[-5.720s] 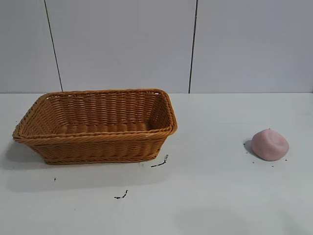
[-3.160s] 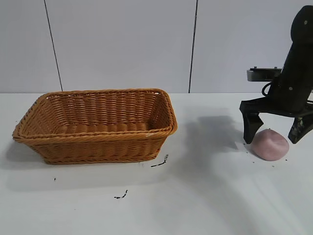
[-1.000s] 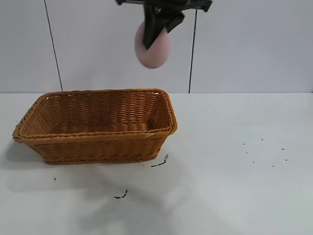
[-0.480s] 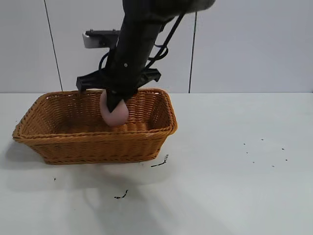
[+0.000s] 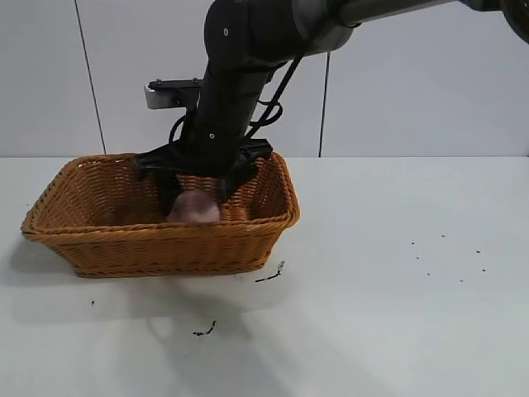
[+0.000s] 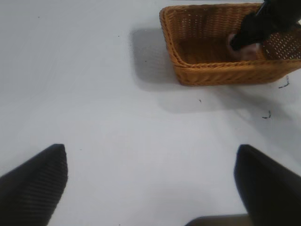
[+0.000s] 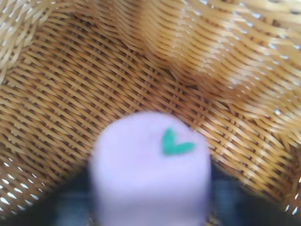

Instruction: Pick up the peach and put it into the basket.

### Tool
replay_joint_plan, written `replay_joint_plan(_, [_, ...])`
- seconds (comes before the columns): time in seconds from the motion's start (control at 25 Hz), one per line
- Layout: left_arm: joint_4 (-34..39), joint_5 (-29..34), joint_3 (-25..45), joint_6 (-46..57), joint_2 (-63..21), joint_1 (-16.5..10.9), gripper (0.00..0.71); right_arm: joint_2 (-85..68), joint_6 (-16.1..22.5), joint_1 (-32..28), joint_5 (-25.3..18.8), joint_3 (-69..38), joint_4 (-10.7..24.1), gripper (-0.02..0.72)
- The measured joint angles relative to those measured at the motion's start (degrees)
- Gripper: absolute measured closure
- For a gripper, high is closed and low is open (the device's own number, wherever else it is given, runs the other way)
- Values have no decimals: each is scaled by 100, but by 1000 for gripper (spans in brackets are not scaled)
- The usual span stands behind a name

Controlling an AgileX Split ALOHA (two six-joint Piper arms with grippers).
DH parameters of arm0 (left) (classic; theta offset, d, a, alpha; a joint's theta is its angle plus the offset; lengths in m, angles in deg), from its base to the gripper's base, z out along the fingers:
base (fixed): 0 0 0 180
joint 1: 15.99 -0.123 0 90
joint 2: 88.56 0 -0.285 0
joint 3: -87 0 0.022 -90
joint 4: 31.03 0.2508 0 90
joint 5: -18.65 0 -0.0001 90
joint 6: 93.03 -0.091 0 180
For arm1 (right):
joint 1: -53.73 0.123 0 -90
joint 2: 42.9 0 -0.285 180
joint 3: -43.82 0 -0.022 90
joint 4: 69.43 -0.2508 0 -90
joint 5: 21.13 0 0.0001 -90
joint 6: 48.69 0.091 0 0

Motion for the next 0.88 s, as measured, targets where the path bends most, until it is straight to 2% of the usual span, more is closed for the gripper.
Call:
replay_joint_plan(0.12, [0,0,0,0,0,0,17,-6,0,0,-215,250,24,24])
replay_joint_plan(0.36, [0,0,0,0,0,0,17,-32,0,-6,-1237,1583,41,16])
replay_joint_plan(0.56, [0,0,0,0,0,0,17,-85,0,-173,-1699,2348,148,16])
replay_joint_plan(0.72, [0,0,0,0,0,0,17,-91,0,-701,-1914,2533,436,15])
replay_joint_plan(0.88, [0,0,0,0,0,0,17,-91,0,-1430,-1977,2533,508,8])
